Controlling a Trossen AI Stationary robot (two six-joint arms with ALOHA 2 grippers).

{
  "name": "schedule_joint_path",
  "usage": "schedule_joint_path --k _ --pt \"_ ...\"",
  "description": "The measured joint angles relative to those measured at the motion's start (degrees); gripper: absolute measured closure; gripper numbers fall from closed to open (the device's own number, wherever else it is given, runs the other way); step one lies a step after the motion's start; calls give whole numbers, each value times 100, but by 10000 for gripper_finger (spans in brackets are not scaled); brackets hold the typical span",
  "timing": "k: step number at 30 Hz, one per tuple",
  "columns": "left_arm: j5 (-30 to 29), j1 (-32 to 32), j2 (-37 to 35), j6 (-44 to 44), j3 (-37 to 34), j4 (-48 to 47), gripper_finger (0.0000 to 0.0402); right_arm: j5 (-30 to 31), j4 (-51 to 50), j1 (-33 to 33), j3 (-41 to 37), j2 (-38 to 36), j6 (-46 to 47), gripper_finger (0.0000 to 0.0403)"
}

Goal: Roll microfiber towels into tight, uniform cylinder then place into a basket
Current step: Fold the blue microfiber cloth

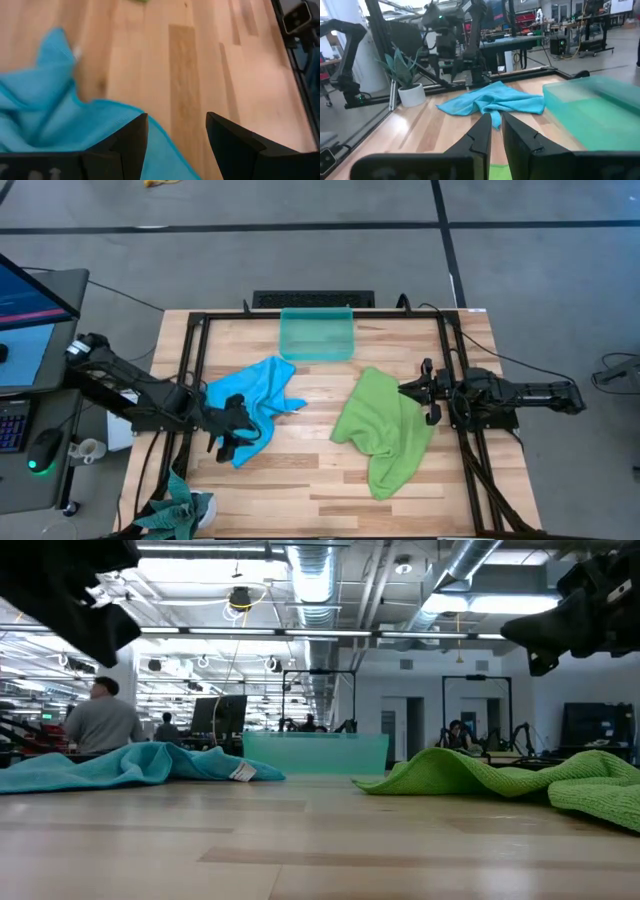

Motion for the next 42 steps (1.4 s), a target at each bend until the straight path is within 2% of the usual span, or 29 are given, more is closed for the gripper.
schedule_joint_path --k 9,19,36,42 --pt "-130 -790 397 -1083 4 2 210 0 245 0 0 2 -282 333" --pt "-361 -1457 1413 -1846 5 -2 210 0 584 0 -1 0 -389 333" --pt "-449 -1781 2789 -2373 46 12 210 -1 581 0 0 0 -390 333" --pt "-694 -1781 2920 -2437 37 146 212 0 579 0 -1 0 -389 333"
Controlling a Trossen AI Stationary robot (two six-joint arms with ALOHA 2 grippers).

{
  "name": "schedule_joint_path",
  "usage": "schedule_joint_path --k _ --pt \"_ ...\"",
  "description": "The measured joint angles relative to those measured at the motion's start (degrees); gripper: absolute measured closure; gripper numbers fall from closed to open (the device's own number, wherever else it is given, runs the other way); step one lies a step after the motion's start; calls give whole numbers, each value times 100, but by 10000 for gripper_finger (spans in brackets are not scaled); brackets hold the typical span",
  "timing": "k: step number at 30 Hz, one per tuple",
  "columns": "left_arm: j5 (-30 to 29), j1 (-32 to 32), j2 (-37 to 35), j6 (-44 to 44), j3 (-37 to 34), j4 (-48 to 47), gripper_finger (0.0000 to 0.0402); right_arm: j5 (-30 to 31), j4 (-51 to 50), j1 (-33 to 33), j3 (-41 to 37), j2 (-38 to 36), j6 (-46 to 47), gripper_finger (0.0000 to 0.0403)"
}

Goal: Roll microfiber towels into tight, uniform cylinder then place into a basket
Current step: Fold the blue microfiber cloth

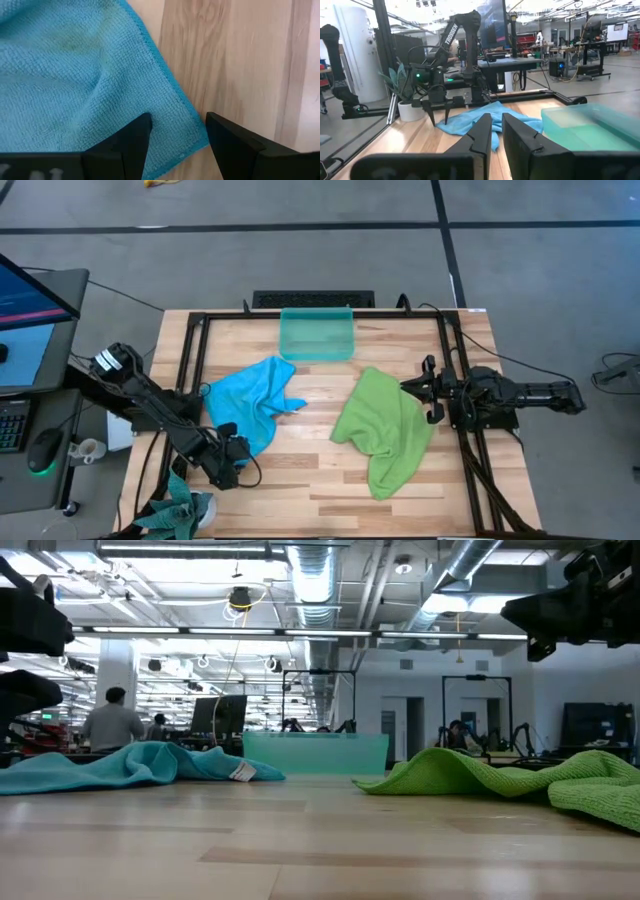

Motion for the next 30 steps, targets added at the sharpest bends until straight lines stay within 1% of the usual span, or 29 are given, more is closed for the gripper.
schedule_joint_path --k 3,5,12,13,17,20,22,25,27,30 --pt "-56 30 3 180 -7 -7 231 0 44 0 1 0 146 333" --pt "-74 98 1 306 -11 -4 256 0 50 0 0 1 264 333" --pt "-128 510 -34 1262 -20 24 378 0 102 2 0 2 553 333" --pt "-138 565 -34 1396 -22 45 389 0 135 4 0 2 553 333" --pt "-136 661 -32 1732 4 93 394 0 376 7 0 2 553 333" --pt "-100 658 -6 1814 210 -192 399 0 682 7 0 2 555 333" --pt "-118 593 -1 1891 435 -618 399 0 755 7 1 10 553 333" --pt "-178 464 -12 1930 907 -1003 400 0 789 14 1 96 555 333" --pt "-193 356 -12 1928 1183 -1352 400 0 983 15 0 195 553 333" --pt "-216 196 -17 1922 1591 -1516 401 0 1358 15 2 412 470 333"
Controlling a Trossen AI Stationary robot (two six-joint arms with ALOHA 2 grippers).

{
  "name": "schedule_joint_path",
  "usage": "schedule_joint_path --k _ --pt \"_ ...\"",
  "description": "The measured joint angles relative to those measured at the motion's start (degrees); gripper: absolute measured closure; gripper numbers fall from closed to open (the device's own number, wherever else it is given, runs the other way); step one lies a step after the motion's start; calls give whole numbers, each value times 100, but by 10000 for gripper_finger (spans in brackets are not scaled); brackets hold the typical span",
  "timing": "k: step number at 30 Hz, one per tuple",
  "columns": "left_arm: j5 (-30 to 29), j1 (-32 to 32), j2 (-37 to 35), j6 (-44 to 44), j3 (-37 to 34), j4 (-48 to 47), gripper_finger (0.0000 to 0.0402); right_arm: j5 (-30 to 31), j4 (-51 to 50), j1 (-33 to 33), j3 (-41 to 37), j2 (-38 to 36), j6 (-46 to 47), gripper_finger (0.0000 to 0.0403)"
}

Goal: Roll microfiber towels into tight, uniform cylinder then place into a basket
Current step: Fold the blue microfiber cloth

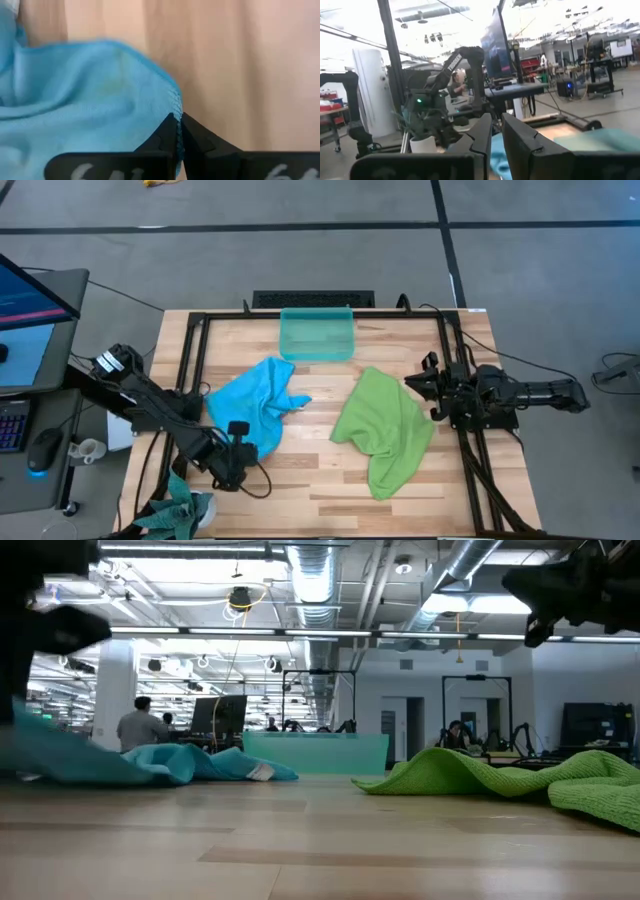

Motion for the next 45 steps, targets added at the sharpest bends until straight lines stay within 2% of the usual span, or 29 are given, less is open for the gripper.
schedule_joint_path --k 6,11,22,26,30,34,41,45 --pt "-34 -362 -4 -205 507 -241 401 0 297 1 107 610 -17 333" --pt "-98 -664 -6 -701 620 -248 401 0 629 191 300 1354 -29 333" --pt "-200 -944 -6 -2064 620 -390 401 0 867 900 1166 3099 -1318 333" --pt "-340 -944 -6 -2035 648 -410 401 1 867 1069 1479 3714 -1718 333" --pt "-763 -944 -8 -1683 1019 -657 401 2 869 1093 1794 4217 -1974 333" --pt "-1398 -944 -12 -1202 1712 -1231 401 2 871 1028 2025 4570 -1976 333" --pt "-1915 -944 -12 -1220 2719 -2634 401 2 876 999 2098 5116 -2234 333" --pt "-2170 -909 -15 -1213 3051 -2998 401 0 1273 1023 2100 5441 -2278 333"
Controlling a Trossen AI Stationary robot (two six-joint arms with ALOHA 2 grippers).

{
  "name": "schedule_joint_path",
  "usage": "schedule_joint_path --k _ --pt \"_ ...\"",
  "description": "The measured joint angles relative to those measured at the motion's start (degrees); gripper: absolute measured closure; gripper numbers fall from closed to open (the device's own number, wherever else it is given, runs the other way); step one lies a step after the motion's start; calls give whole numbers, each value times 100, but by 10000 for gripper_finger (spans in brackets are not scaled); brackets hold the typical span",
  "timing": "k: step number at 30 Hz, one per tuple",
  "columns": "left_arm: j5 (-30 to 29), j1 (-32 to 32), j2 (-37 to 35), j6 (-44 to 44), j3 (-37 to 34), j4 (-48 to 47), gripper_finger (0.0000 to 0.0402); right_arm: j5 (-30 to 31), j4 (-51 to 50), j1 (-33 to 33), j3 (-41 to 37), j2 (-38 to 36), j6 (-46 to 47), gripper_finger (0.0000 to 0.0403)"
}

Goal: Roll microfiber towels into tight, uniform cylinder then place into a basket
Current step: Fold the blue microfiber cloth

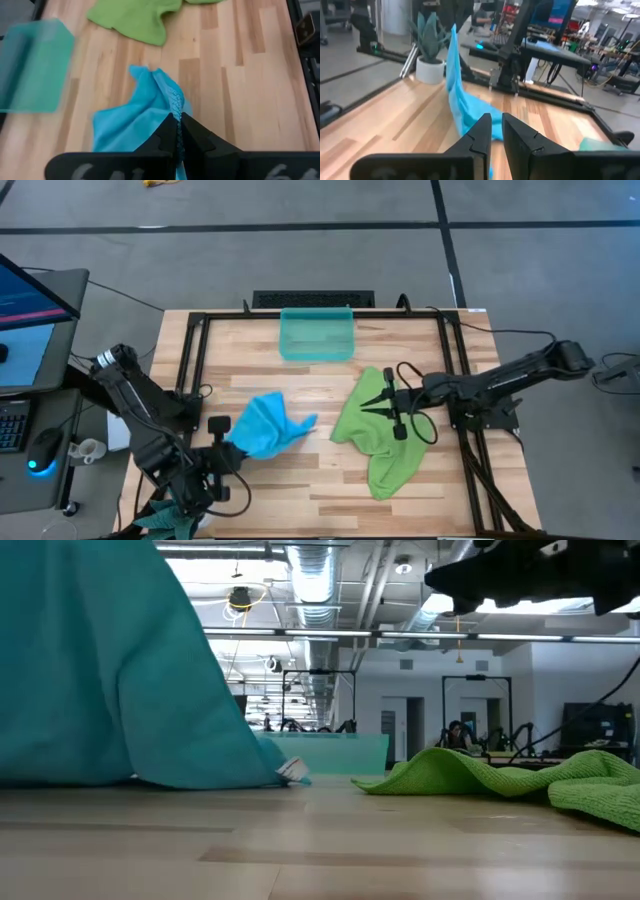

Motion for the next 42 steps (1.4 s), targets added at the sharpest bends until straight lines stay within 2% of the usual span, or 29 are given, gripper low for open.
schedule_joint_path --k 9,18,28,34,42 --pt "-42 6 0 41 72 -91 401 0 534 159 32 708 357 333" --pt "-76 4 0 -211 72 -67 401 -9 474 265 821 1601 549 329" --pt "36 -36 181 -280 72 -32 401 2 -303 324 1755 2469 651 255" --pt "85 20 173 -204 70 -27 401 -8 -270 474 2186 2832 370 209" --pt "65 18 170 -232 72 -1 401 -15 -30 579 2930 3716 -108 200"
